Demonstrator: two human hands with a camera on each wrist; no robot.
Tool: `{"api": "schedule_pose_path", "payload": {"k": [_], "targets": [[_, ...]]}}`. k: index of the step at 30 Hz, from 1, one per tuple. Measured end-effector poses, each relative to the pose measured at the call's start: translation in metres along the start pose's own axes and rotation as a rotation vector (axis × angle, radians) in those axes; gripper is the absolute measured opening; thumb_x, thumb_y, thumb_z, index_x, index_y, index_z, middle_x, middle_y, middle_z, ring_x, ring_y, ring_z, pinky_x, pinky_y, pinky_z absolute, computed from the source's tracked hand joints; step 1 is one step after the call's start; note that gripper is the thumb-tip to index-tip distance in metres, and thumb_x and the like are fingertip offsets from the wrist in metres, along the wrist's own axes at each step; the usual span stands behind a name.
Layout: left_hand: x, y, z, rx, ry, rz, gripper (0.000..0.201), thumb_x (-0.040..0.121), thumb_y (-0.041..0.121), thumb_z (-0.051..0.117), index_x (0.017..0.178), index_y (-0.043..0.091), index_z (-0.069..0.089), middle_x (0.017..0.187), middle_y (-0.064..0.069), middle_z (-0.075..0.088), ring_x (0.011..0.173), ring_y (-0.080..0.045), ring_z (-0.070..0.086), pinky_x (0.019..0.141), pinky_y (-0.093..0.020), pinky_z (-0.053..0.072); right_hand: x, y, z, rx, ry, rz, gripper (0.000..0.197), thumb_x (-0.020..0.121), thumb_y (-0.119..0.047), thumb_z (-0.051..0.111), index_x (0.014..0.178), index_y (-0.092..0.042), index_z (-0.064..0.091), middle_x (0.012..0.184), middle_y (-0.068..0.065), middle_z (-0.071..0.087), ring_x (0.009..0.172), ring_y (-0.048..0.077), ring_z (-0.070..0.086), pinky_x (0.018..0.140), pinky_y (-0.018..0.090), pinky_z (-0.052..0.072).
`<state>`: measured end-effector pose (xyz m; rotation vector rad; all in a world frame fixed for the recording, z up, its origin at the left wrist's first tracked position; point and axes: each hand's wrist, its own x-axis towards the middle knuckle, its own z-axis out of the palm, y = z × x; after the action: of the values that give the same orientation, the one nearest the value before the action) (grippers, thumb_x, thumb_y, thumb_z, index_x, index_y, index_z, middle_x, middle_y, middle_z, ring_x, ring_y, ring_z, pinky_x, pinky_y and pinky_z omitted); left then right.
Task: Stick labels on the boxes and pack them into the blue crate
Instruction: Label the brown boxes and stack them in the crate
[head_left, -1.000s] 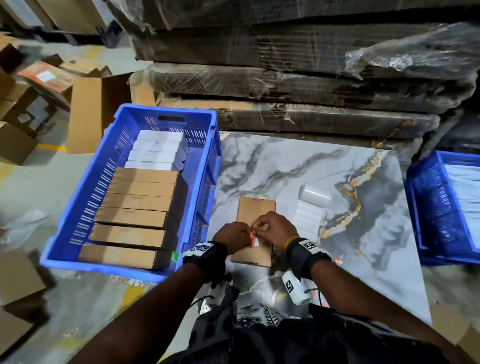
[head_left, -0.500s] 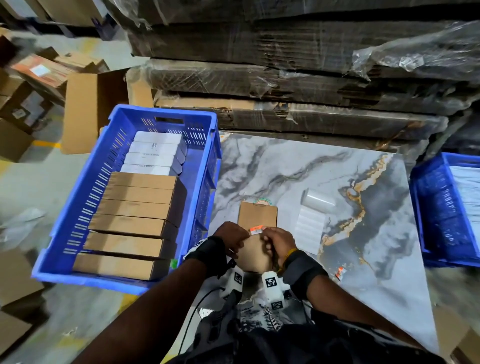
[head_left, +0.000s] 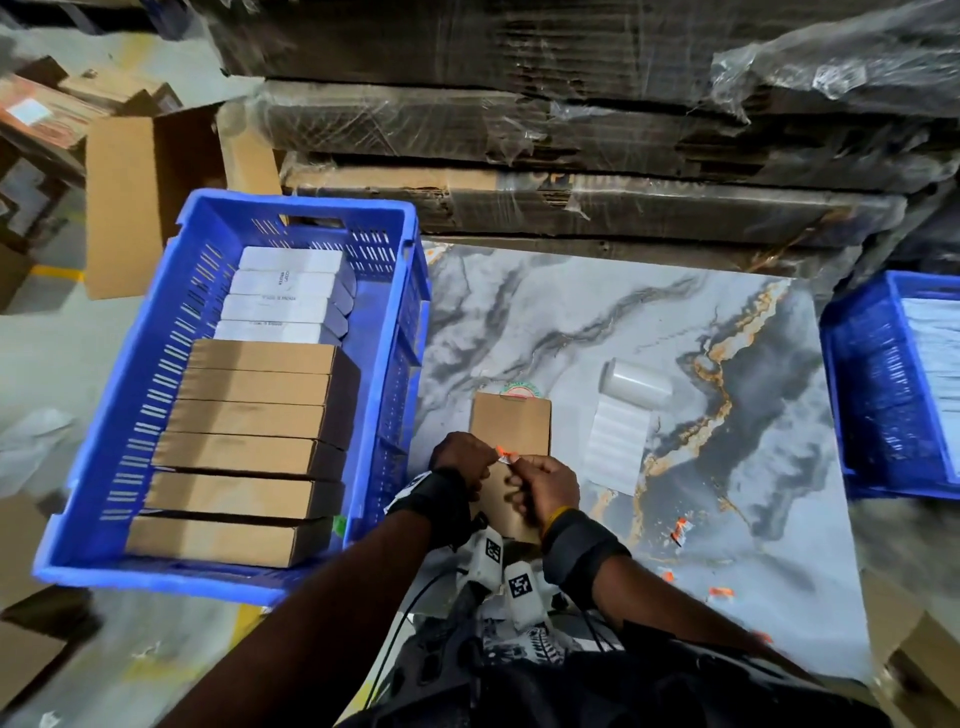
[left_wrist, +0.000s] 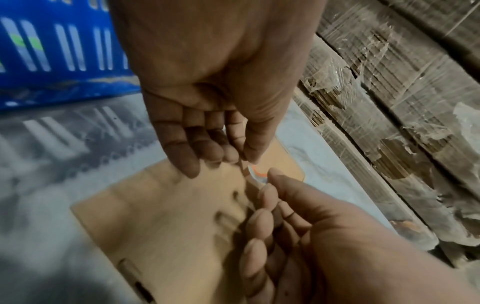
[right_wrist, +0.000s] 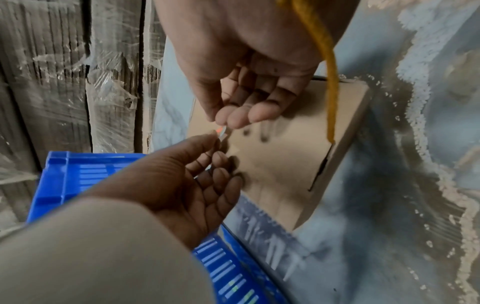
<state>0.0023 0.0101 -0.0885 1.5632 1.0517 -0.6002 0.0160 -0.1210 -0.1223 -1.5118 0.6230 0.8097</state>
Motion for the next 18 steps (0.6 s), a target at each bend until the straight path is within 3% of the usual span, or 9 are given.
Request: {"api": "schedule_pose_path", "payload": {"k": [3,6,11,15,17,18], "targets": [[0.003,-0.008,0.003,0.106,0.097,0.064,0.016,0.090,0.020,0.061,0.077,0.016,0.069,0.078,-0.008,0.070,0.070,-0.023,0.066,0.072,-0.035,0.059,0.002,0.001,0.002,-0.088,0.050,-0.048,0.015,0.087,-0.020,0.072,0.086,-0.006,0.066,0.065,0.013,0.067,0.043,0.021,0.054,0.040,0.021,0.038],[0.005,-0.016,0.007,0.096,0.124,0.071,0.018,0.088,0.021,0.063,0.090,0.008,0.074,0.091,-0.012,0.075,0.085,-0.029,0.072,0.080,-0.040,0.060,0.000,0.001,0.005,-0.152,0.087,-0.094,0.008,0.084,-0.018,0.069,0.084,-0.011,0.066,0.063,0.010,0.069,0.047,0.023,0.059,0.047,0.026,0.044],[-0.001,-0.013,0.012,0.140,0.193,0.045,0.023,0.083,0.030,0.065,0.090,0.011,0.075,0.092,-0.007,0.073,0.087,-0.026,0.066,0.078,-0.028,0.052,-0.004,0.001,0.005,-0.209,0.130,-0.124,0.006,0.084,-0.019,0.067,0.081,-0.014,0.065,0.060,0.007,0.069,0.044,0.022,0.059,0.047,0.026,0.044],[-0.002,-0.013,0.012,0.187,0.220,0.039,0.022,0.085,0.029,0.064,0.088,0.010,0.076,0.088,-0.007,0.072,0.078,-0.020,0.060,0.060,-0.020,0.042,-0.006,-0.001,0.004,-0.290,0.149,-0.139,0.005,0.084,-0.021,0.064,0.082,-0.017,0.065,0.061,0.005,0.070,0.044,0.019,0.060,0.047,0.025,0.049],[-0.002,-0.012,0.012,0.200,0.172,0.039,0.022,0.090,0.021,0.062,0.098,0.006,0.075,0.096,-0.011,0.073,0.078,-0.019,0.060,0.052,-0.017,0.039,-0.006,-0.002,0.004,-0.306,0.156,-0.140,0.005,0.084,-0.021,0.063,0.081,-0.018,0.065,0.062,0.005,0.070,0.044,0.018,0.061,0.050,0.028,0.053],[-0.002,-0.012,0.011,0.203,0.154,0.043,0.023,0.092,0.019,0.061,0.103,0.003,0.074,0.102,-0.013,0.073,0.082,-0.021,0.063,0.055,-0.017,0.040,-0.006,-0.002,0.004,-0.312,0.158,-0.140,0.006,0.084,-0.021,0.063,0.081,-0.017,0.065,0.061,0.005,0.070,0.044,0.018,0.061,0.052,0.029,0.054]]}}
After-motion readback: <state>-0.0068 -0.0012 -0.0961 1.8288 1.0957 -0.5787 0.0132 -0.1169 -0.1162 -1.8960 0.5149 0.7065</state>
